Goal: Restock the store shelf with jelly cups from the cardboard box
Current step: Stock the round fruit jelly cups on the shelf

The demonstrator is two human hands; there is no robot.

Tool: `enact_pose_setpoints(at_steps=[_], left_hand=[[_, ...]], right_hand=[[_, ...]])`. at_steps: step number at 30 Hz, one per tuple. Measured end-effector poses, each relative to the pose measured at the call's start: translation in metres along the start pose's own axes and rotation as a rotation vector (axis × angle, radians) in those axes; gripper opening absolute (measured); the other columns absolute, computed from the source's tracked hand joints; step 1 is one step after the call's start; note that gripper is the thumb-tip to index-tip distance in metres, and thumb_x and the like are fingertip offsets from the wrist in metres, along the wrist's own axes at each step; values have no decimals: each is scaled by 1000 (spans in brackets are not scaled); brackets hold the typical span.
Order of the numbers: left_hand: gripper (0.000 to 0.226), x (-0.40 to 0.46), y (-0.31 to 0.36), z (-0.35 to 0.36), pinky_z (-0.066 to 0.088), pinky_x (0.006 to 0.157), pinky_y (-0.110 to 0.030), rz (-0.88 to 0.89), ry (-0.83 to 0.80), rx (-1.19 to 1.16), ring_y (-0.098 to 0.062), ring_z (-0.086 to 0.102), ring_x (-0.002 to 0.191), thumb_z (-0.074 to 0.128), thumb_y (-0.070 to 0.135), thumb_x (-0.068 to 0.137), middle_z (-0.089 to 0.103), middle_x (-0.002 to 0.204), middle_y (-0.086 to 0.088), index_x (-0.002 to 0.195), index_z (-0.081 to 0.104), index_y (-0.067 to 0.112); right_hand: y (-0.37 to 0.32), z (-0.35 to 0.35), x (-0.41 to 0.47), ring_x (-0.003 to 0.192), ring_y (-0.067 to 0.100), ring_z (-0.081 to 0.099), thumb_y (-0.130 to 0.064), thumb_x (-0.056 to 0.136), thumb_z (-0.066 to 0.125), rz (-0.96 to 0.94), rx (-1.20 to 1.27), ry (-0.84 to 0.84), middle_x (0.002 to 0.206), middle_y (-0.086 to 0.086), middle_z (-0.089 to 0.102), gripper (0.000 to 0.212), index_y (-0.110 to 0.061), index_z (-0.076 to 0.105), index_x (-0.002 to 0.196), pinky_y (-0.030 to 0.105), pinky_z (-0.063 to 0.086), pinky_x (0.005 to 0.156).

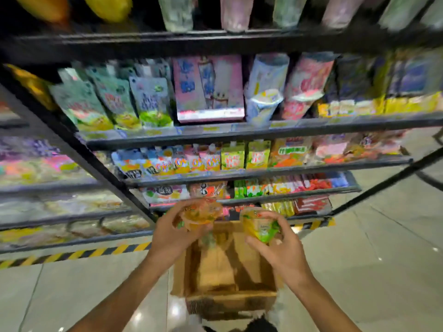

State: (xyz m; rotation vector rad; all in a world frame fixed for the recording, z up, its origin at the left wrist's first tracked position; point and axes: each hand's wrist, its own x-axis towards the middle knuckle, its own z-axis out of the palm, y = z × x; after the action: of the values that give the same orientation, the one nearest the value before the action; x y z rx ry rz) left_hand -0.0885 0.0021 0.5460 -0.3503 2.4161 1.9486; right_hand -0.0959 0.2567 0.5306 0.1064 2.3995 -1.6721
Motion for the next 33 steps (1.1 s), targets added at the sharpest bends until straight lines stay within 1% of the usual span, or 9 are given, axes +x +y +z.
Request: enact_pose_setpoints(at_steps=[3,6,8,11,16,20,23,27,33], left_hand=[[55,-6,43,-24,57,88,-30,101,26,12,-5,68,106,89,27,66,72,112,17,117,69,29],[56,-13,79,-39,59,86,-29,152,45,10,-13,71,105,93,37,66,72,118,10,116,69,35],[50,-18,101,-41,57,89,-23,211,68,18,-10,70,106,92,31,69,70,120,13,114,70,35],[53,-25,134,-36,57,90,-27,292,95,39,-6,69,105,90,23,70,69,118,17,118,68,30],[52,-35,198,-13,53,87,-17,427,139,47,-4,66,107,89,22,72,68,119,17,119,67,24],[53,-35,236,4,56,87,-30,479,178,30,-12,68,106,88,25,74,67,120,13,120,64,23],[50,-35,253,12,57,84,-28,509,213,7,-13,69,102,86,23,74,67,115,15,119,62,19],[52,-31,265,9,58,82,-34,532,193,-6,-19,69,103,86,23,74,66,117,9,119,60,18],[52,-2,278,12,59,84,-34,576,117,-23,-17,70,101,88,21,71,69,114,7,115,62,20]], right_hand=[[-45,-11,-5,110,-11,59,-37,69,90,-104,-22,6,117,-35,63,57,-41,60,118,7,45,86],[-85,-24,-6,113,-3,61,-47,68,86,-202,-46,-27,121,-30,64,62,-45,58,123,24,51,96],[-109,-36,-4,114,-3,60,-52,67,84,-254,-52,-38,122,-31,62,63,-48,55,123,30,51,99],[-144,-60,-5,117,-10,54,-60,66,79,-365,-73,-53,124,-35,57,62,-50,54,122,23,44,97],[-194,-106,-2,105,-2,65,-49,68,86,-485,-67,-30,115,-27,66,59,-49,56,118,28,56,91],[-219,-138,2,109,-4,62,-40,74,88,-576,-55,-38,116,-30,63,55,-43,58,120,22,52,91],[-229,-151,2,109,-9,59,-48,71,84,-616,-57,-18,115,-37,59,59,-41,56,122,14,49,88],[-231,-154,4,112,-1,61,-63,65,79,-613,-31,-6,118,-31,60,69,-42,52,124,29,54,93],[-239,-152,13,110,1,64,-36,74,88,-605,20,69,118,-30,61,61,-32,54,125,30,55,95]])
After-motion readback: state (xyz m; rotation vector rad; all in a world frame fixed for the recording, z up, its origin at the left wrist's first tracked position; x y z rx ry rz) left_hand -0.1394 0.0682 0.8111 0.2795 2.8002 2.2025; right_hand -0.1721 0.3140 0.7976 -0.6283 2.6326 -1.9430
